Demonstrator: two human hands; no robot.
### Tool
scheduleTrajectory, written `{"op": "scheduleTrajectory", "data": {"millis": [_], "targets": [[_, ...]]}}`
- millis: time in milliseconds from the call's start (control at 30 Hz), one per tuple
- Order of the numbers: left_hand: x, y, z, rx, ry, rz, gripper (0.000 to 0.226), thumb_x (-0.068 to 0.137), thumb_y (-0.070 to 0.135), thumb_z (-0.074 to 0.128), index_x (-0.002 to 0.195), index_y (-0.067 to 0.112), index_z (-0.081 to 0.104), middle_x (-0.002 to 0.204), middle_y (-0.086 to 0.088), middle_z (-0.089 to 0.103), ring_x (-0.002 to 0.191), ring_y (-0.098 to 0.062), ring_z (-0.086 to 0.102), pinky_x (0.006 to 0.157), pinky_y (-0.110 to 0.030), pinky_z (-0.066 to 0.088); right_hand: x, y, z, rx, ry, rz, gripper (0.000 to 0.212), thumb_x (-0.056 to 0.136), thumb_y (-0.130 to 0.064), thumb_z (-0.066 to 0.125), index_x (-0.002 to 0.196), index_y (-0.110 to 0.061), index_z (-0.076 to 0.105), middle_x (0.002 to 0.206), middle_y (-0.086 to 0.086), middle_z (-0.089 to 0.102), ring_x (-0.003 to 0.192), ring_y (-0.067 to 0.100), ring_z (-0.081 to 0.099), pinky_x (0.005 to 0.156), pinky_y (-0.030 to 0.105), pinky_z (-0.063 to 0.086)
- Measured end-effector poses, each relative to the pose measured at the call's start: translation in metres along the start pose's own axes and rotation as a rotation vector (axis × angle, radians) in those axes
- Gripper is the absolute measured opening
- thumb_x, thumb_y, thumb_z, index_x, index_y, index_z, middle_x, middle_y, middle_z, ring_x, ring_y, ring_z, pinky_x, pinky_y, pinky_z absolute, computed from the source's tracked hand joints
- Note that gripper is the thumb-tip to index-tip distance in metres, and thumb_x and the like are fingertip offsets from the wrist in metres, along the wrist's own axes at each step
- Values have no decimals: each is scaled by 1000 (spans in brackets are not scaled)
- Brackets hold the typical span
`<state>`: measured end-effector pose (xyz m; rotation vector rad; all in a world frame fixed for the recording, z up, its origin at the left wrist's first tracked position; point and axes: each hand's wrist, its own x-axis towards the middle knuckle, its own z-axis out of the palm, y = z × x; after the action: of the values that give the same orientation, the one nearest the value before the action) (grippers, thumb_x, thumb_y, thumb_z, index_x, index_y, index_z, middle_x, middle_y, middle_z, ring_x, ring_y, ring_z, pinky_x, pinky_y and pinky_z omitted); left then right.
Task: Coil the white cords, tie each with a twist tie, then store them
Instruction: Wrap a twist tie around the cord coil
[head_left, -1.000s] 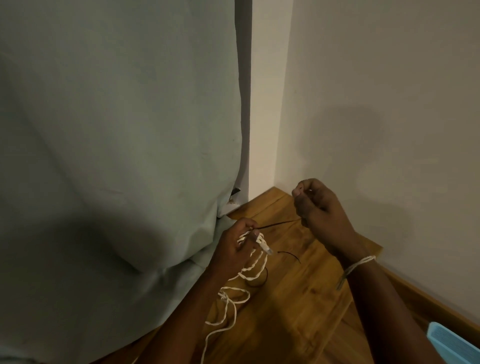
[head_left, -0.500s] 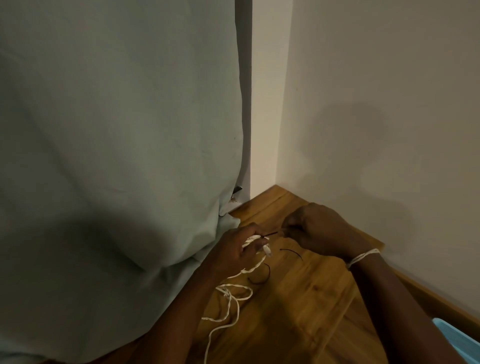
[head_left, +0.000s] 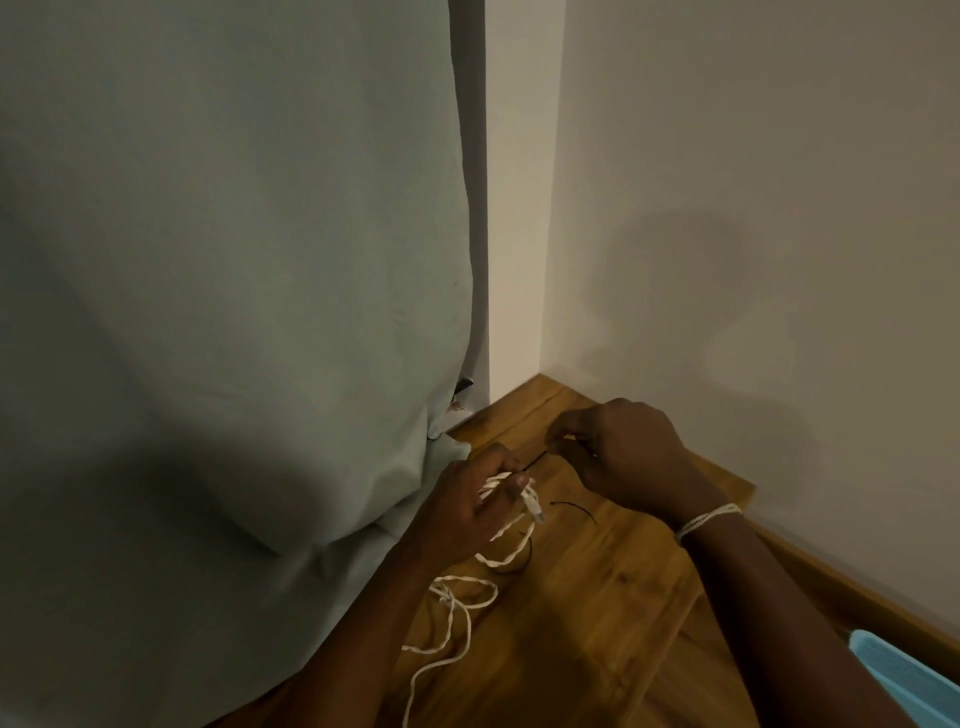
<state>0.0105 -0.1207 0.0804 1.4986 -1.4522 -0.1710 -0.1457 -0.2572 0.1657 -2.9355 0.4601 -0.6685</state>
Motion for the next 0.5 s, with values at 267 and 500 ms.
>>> {"op": "scheduleTrajectory", "data": {"millis": [267, 500], "targets": [[14, 8, 14, -402, 253, -414, 10, 98, 22, 54, 99, 13, 58, 81, 3, 69, 75, -12, 66, 63, -23, 53, -13, -29, 28, 124, 170, 136, 19, 94, -33, 55, 98, -26, 72, 77, -8, 72, 60, 6, 60, 55, 27, 54], [17, 19, 18, -873, 388, -658, 16, 98, 14, 50, 106, 9, 62, 93, -12, 68, 82, -21, 65, 70, -32, 54, -35, -50, 58, 141, 227, 200, 16, 93, -29, 58, 95, -28, 74, 70, -8, 70, 50, 3, 47, 48, 9, 23]]}}
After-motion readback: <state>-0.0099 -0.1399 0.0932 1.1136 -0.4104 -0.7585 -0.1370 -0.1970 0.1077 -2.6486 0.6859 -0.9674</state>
